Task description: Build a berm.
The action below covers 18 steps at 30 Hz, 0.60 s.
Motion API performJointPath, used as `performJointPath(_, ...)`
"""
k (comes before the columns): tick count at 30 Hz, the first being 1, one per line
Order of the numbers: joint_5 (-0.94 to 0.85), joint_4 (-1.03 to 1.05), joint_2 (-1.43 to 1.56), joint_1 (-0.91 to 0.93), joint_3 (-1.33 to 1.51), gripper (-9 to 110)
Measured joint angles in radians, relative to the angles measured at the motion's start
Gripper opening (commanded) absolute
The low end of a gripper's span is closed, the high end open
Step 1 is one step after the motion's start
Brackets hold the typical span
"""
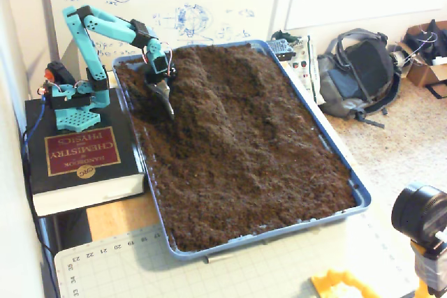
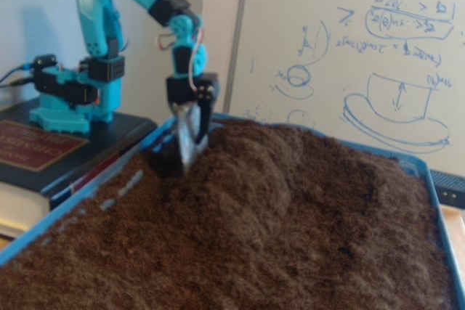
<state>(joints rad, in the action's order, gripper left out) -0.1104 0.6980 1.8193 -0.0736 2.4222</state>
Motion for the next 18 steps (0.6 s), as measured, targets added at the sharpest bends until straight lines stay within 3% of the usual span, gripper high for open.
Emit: performJointPath(18, 0.000, 0.000, 0.034, -0.052, -0.040, 0)
